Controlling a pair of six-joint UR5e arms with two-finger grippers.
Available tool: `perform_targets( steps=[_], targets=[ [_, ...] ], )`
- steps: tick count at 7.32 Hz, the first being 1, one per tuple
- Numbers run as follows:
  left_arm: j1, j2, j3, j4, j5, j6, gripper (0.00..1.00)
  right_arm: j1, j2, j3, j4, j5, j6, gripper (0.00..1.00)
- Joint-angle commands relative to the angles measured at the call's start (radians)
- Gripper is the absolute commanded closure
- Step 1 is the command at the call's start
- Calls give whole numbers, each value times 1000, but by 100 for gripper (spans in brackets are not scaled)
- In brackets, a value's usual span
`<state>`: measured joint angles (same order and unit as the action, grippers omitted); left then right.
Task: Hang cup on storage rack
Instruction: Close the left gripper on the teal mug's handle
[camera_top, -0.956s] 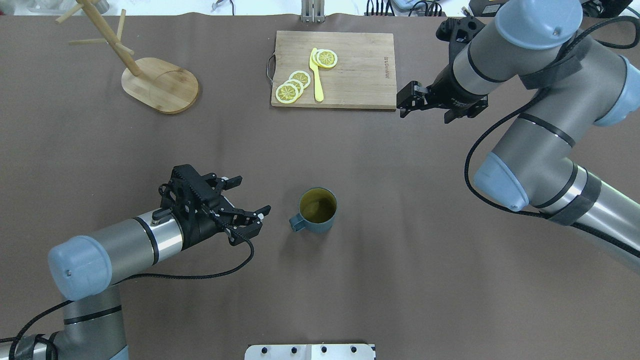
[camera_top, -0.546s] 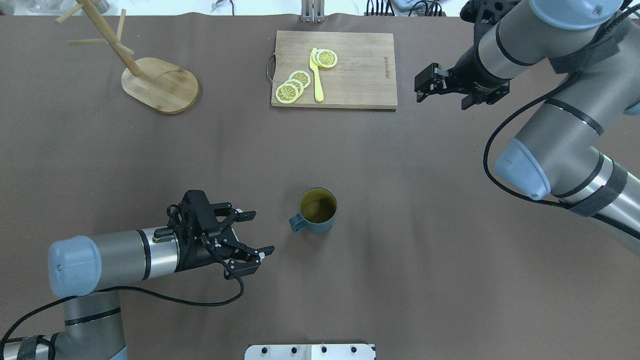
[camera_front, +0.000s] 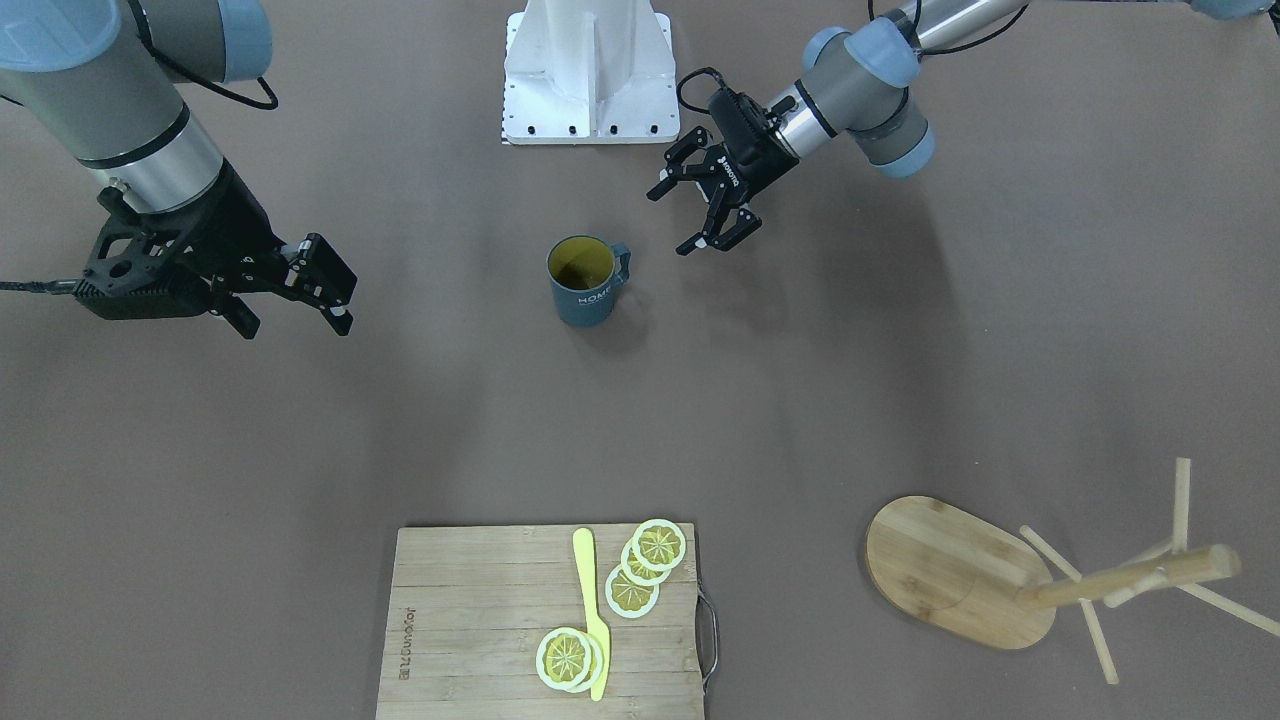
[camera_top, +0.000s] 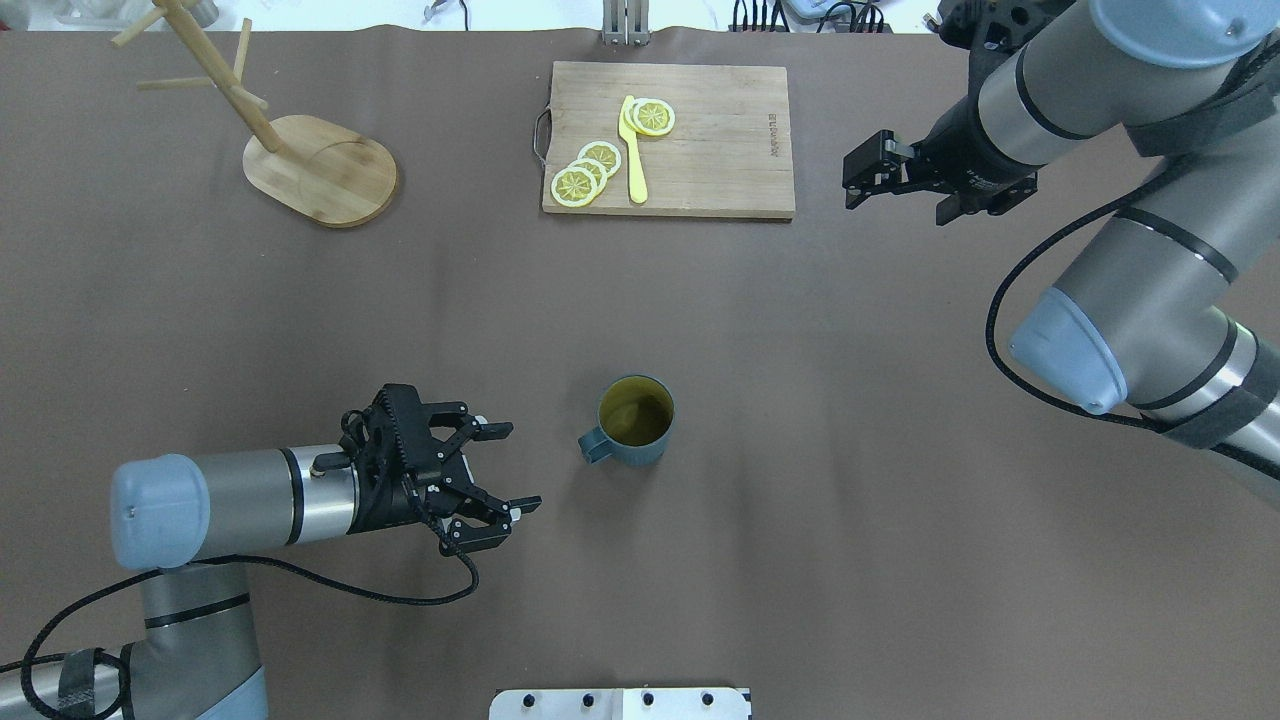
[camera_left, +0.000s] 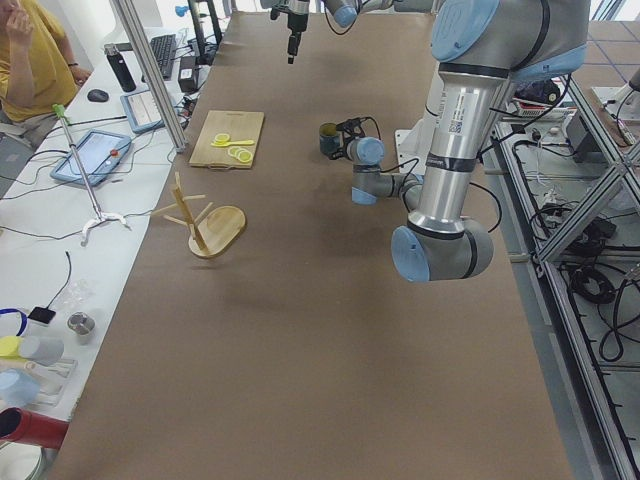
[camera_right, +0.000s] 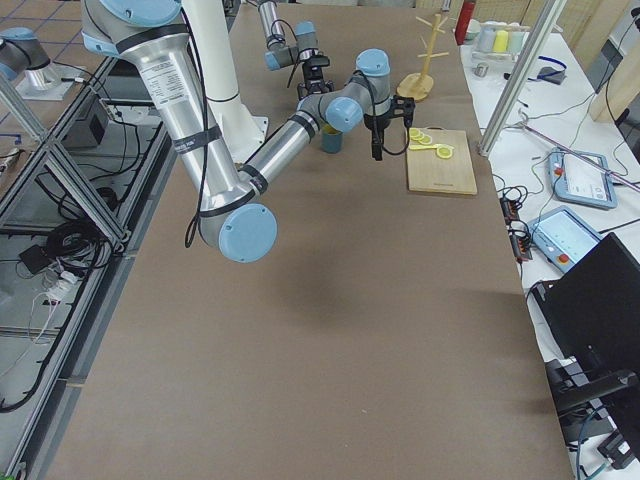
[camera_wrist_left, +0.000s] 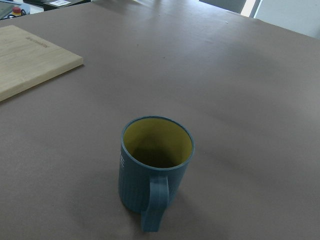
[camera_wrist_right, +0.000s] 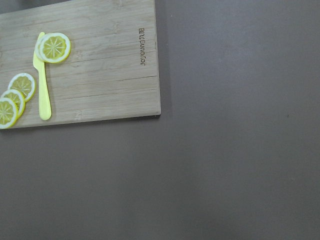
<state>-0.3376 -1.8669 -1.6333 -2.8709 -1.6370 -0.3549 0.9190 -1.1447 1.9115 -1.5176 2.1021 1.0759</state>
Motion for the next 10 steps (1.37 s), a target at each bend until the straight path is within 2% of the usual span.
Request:
perform_targets(
  steps=[1,3,7,8,9,10],
  targets=[
    [12,-34,24,-2,48,-45,10,41,-32,-5,-1,44,-34,0],
    [17,-90,90,-2,48,-42,10,88,-81,-15,0,76,-150,0],
    [37,-107,113,-2,94,-44,11,124,-145,-14,10,102,-197,0],
    [58,-109,115,-2,135,-42,11,130,-159,-14,10,102,-223,0],
    [64,-109,116,-2,141,-42,12,130,-164,-11,11,102,-223,0],
    [66,-109,116,-2,141,-42,18,130,-165,-9,11,101,-223,0]
  ],
)
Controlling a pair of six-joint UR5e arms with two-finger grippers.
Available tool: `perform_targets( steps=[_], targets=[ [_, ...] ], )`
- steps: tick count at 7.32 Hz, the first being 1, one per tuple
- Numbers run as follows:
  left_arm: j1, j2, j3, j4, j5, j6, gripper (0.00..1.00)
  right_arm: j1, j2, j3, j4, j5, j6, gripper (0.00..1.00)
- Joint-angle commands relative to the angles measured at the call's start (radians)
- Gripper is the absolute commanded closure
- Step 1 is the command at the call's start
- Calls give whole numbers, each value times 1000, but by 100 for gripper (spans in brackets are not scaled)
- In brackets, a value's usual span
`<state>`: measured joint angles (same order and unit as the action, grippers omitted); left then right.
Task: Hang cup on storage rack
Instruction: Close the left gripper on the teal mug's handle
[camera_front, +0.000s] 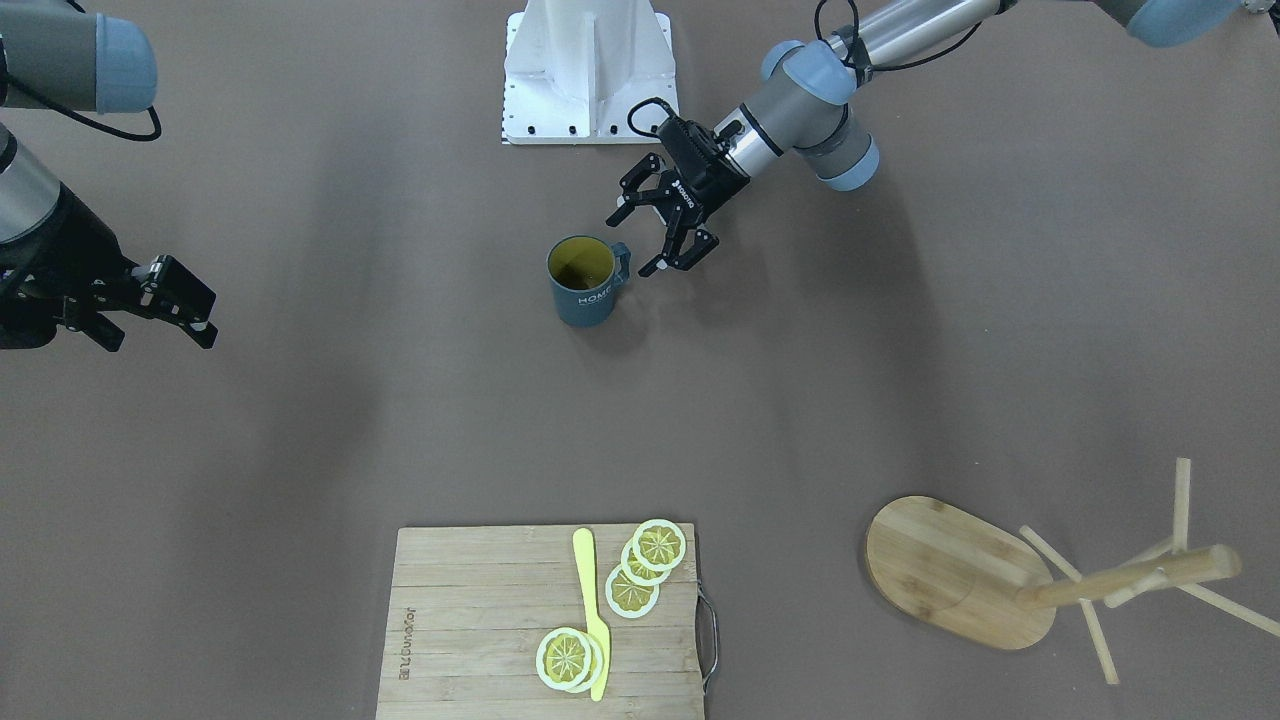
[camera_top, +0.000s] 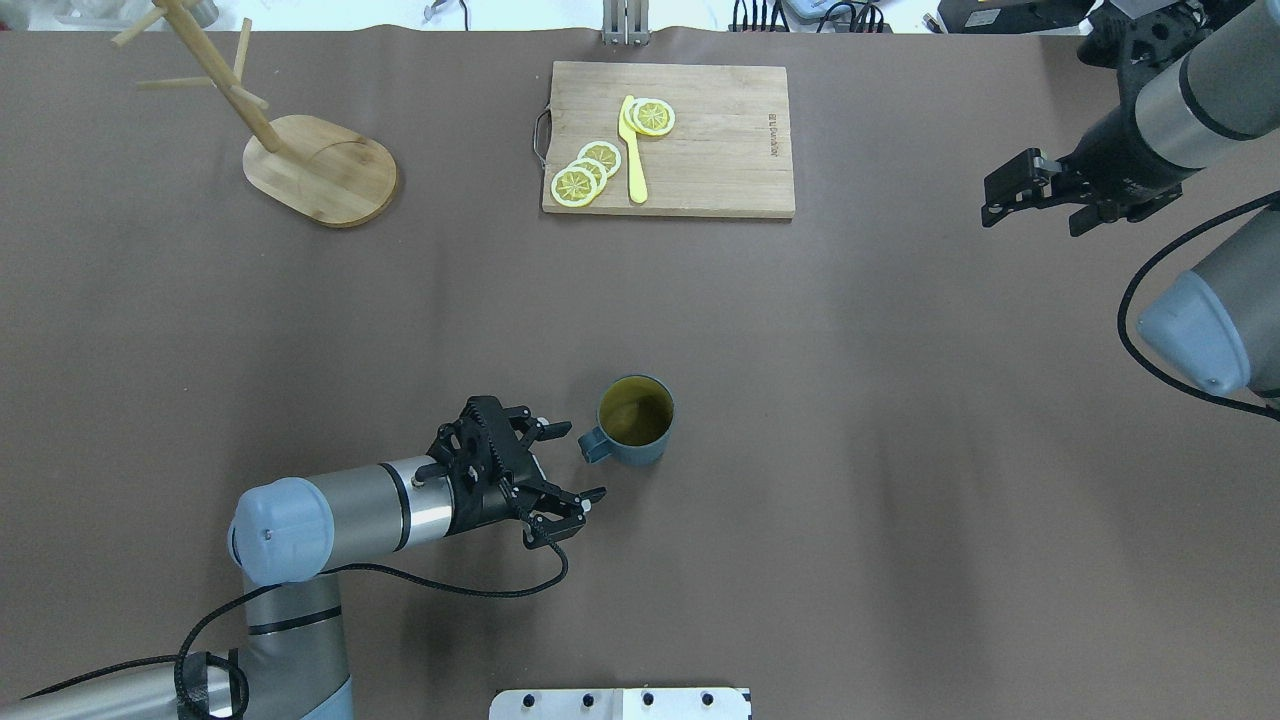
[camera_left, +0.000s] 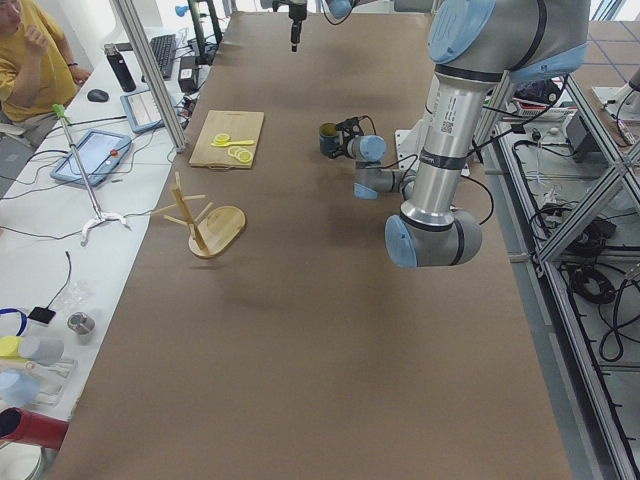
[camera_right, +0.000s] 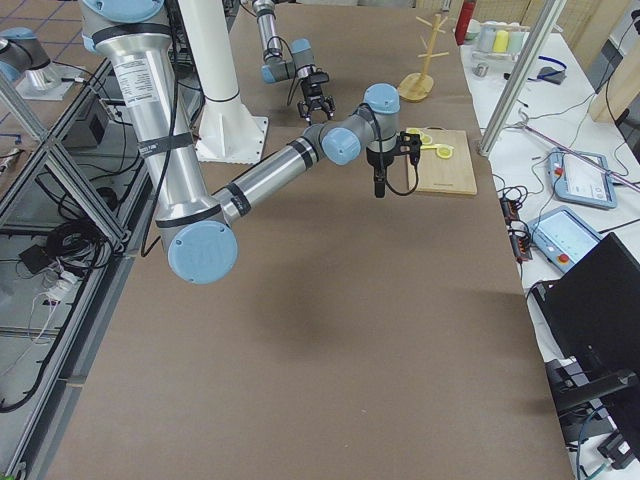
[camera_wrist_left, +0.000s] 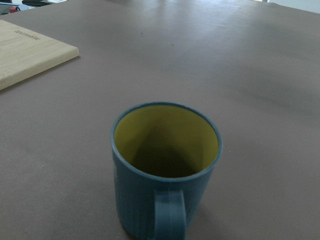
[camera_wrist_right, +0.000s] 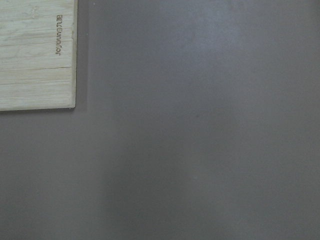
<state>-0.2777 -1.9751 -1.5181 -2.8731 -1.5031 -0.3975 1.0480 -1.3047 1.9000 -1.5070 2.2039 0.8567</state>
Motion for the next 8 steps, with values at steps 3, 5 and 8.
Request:
perform_targets(
  steps=[3,5,8],
  targets=[
    [14,-4,1,0,29,0,22,1,-10,2,1,-16,-2,0],
    [14,-10,6,2,30,0,22,0,-10,1,1,-16,-4,0],
    [14,-21,13,3,61,-3,46,0,-10,-4,1,-19,-2,0]
  ],
)
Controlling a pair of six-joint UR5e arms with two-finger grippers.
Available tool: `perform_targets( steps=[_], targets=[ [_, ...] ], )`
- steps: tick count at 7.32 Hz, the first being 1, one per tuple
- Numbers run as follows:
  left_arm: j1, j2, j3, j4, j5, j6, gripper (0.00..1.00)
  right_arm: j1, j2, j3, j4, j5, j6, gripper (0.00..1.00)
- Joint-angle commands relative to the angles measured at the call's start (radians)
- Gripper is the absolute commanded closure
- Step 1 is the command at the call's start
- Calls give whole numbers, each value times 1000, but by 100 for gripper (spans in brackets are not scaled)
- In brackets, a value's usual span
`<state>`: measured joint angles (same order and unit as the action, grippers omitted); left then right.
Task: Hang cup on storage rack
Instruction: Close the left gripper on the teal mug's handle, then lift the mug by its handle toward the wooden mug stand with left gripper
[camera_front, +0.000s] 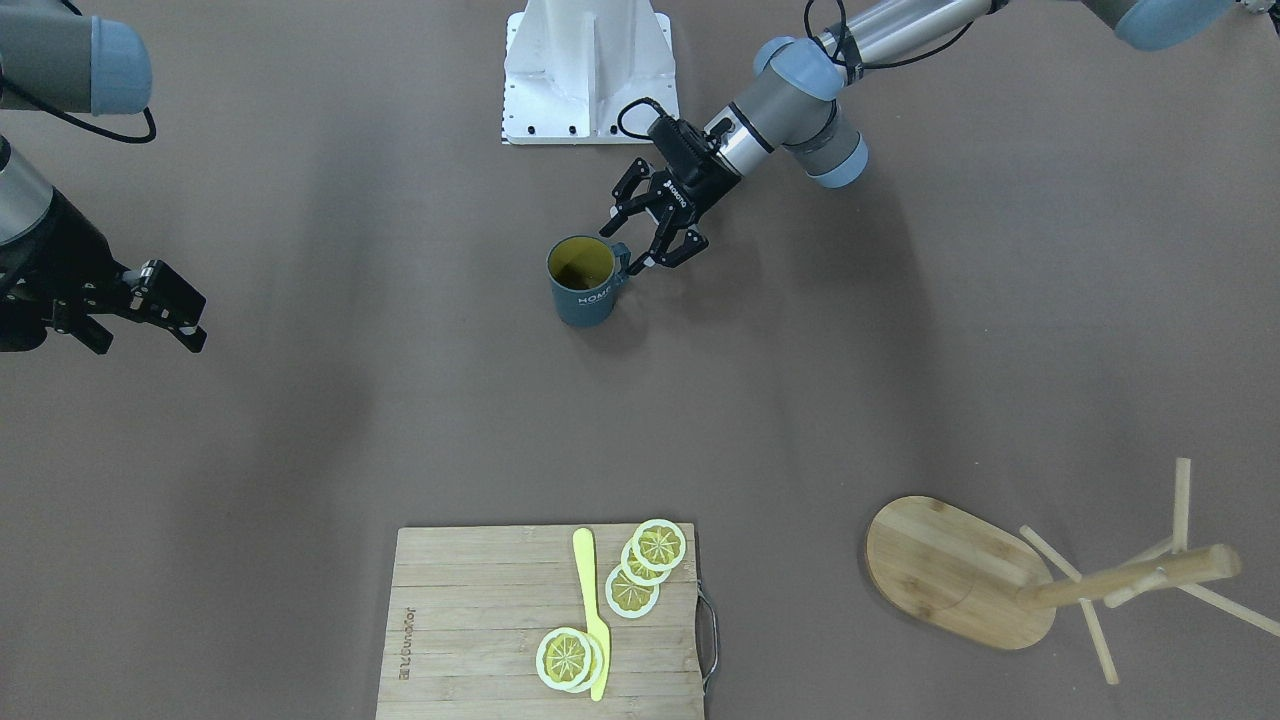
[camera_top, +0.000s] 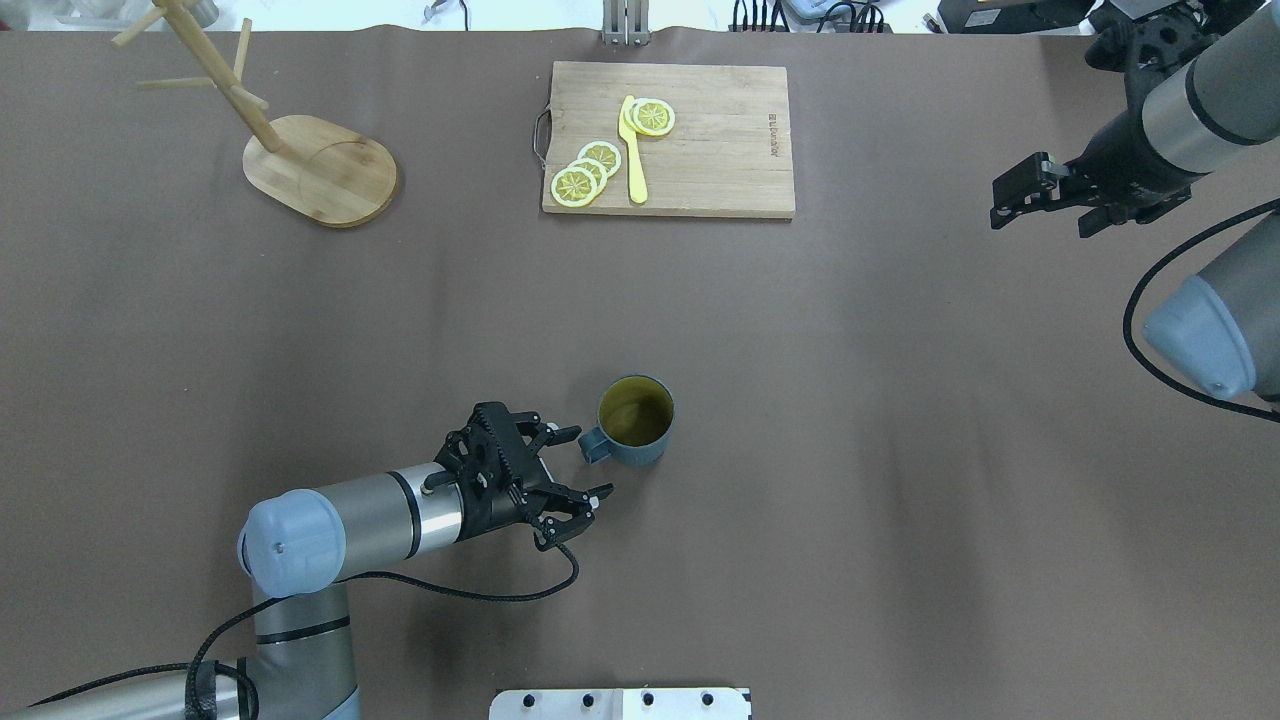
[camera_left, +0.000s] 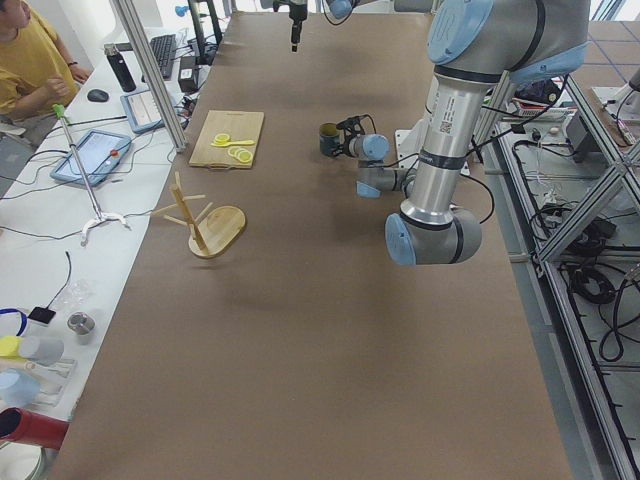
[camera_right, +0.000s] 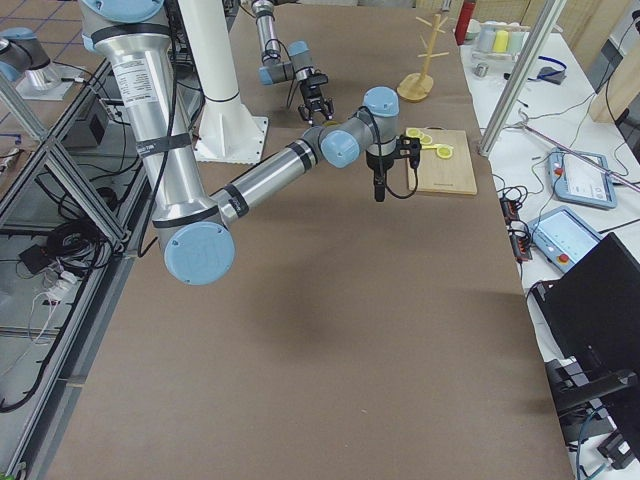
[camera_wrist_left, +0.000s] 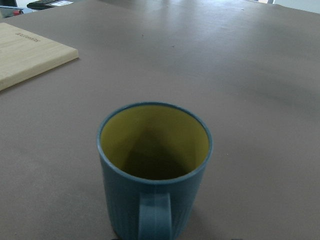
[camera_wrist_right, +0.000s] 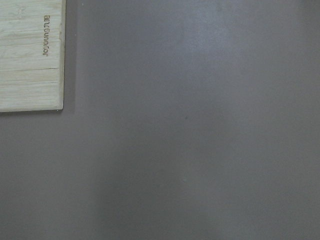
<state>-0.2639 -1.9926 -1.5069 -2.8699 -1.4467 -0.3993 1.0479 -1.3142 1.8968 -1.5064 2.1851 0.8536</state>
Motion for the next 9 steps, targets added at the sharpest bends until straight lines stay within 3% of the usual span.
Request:
perform_targets(
  steps=[1,2,3,4,6,7,9],
  targets=[
    [-1,-3,1,-2,5,-3,57,-2,1,-1,0,-2,1,0],
    [-3,-3,1,-2,5,-6,80,-2,0,-1,0,-2,1,0],
    [-8,-3,-1,-3,5,-16,95,-2,0,-1,0,-2,1,0],
    [-9,-2,-4,-29,2,-54,100,-2,0,-1,0,-4,1,0],
    [-34,1,-24,-79,0,-67,100,-2,-2,1,0,-15,1,0],
    [-64,32,-24,-168,-1,-161,100,-2,-10,4,0,-15,2,0],
    [-130,52,-24,-230,-23,-518,100,0,-29,4,0,-13,-1,0]
  ],
)
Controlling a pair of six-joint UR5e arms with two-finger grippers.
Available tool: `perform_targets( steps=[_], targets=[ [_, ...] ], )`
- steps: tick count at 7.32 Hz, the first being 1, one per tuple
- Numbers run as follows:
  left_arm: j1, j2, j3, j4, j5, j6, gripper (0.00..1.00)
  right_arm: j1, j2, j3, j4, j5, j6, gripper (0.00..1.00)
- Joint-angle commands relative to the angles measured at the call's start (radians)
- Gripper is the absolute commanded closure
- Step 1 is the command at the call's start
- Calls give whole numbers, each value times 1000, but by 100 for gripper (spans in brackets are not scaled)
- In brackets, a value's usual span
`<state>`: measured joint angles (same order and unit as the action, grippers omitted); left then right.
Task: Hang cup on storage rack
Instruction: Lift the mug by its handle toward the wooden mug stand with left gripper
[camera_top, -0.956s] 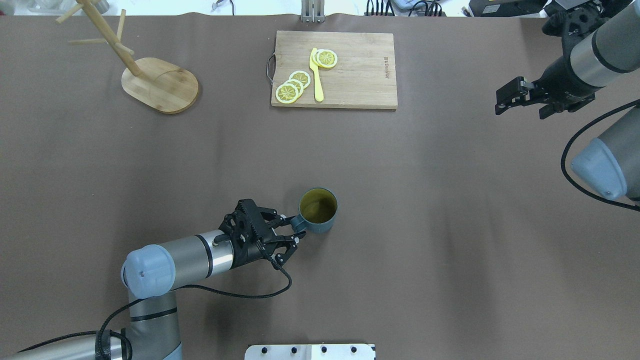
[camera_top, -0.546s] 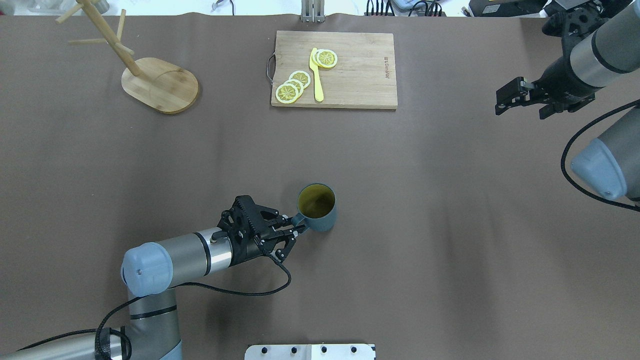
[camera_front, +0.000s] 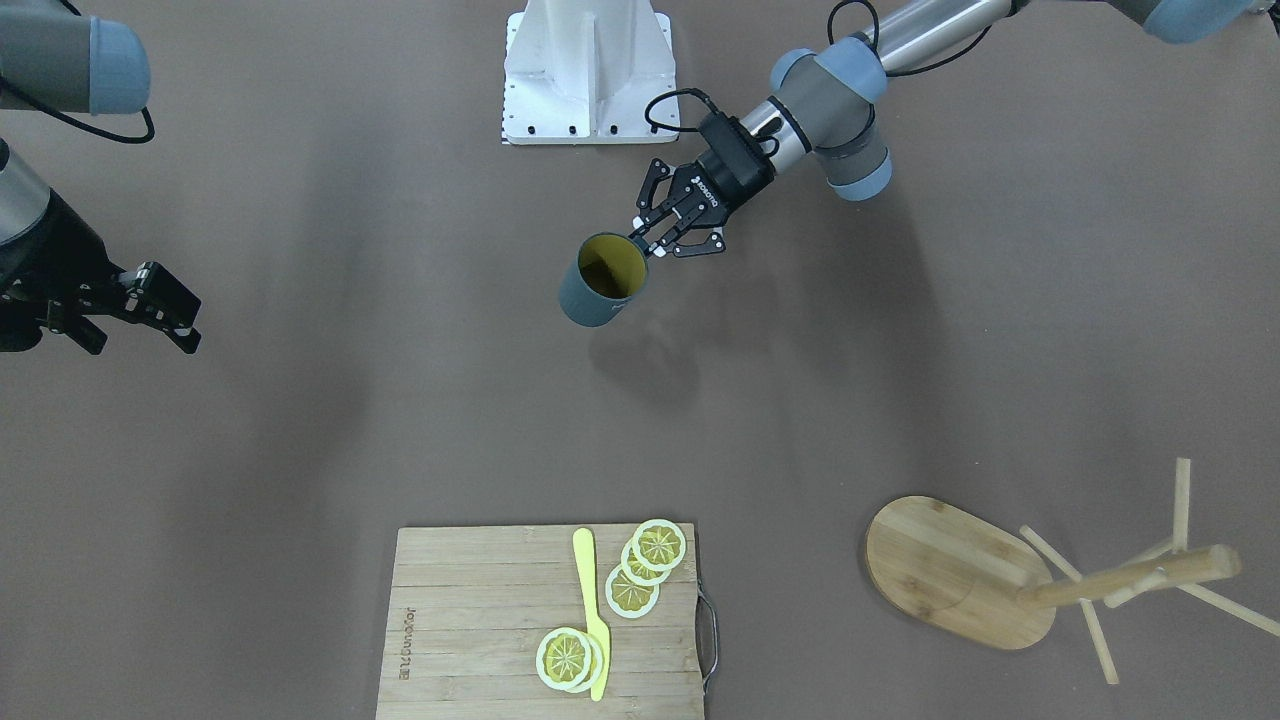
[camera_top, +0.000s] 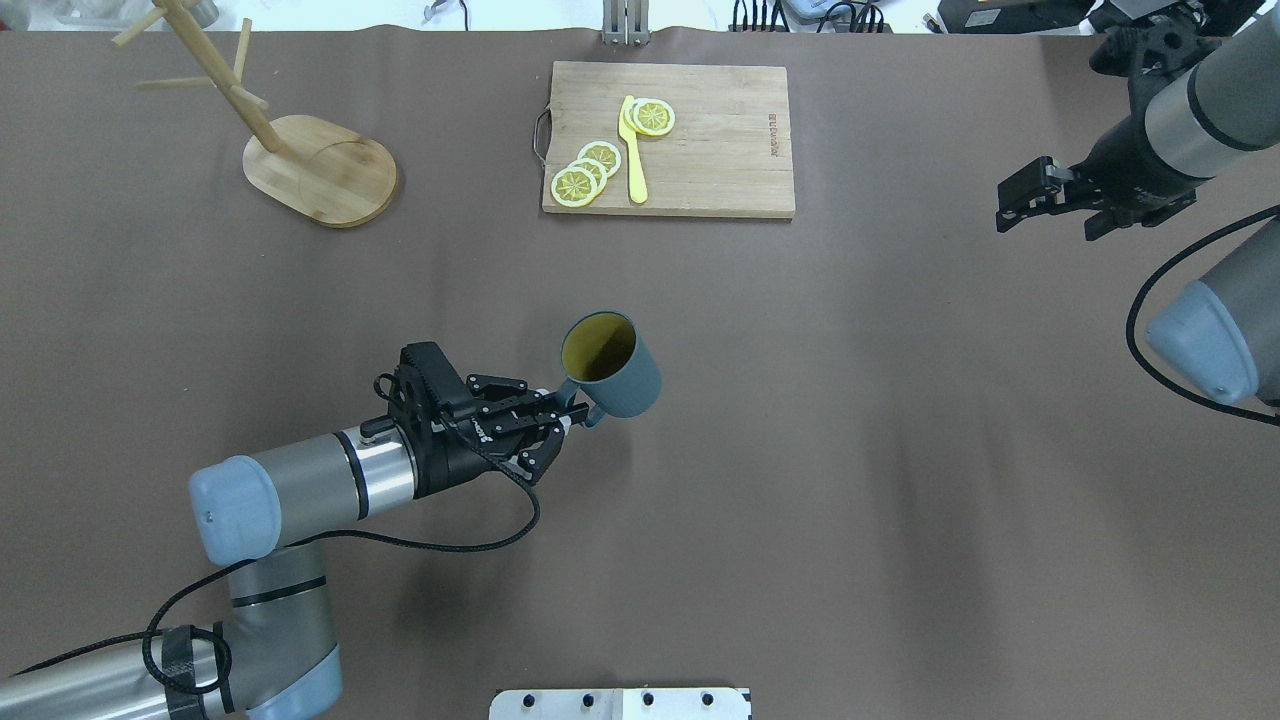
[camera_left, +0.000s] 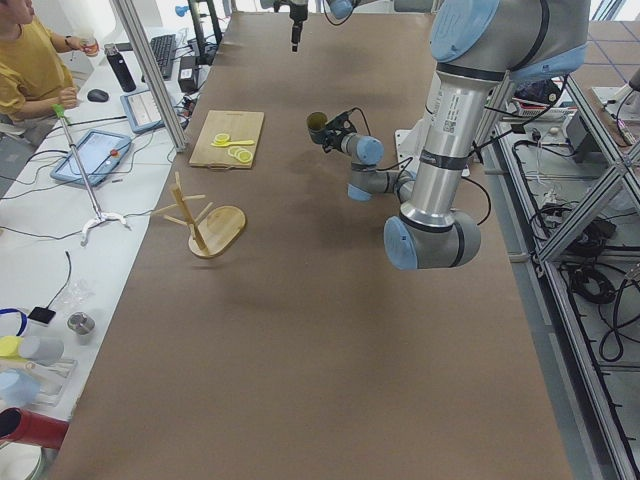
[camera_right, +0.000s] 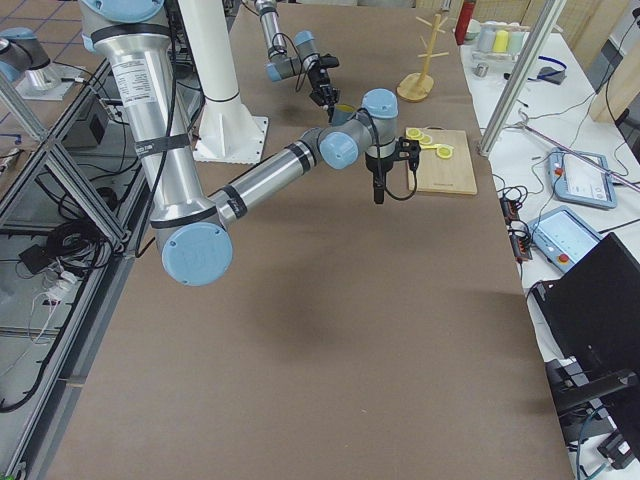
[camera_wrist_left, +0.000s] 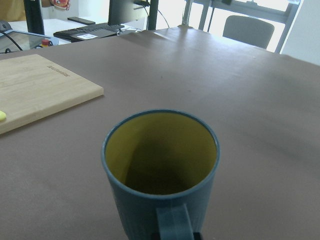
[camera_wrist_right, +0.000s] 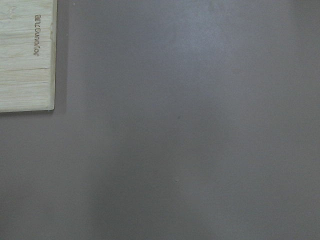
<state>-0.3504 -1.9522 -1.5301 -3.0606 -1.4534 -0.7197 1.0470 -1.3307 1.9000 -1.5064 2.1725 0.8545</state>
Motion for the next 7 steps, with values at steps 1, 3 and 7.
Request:
perform_targets(
  steps=[1,3,7],
  targets=[
    [-115,16,-1,-59,-56,-293,100,1,-27,5,2,0,-2,0],
    [-247,22,8,-60,-132,-599,100,-1,-30,17,2,0,-2,0],
    [-404,13,41,-55,-200,-1125,100,7,-76,14,2,16,-145,0]
  ],
)
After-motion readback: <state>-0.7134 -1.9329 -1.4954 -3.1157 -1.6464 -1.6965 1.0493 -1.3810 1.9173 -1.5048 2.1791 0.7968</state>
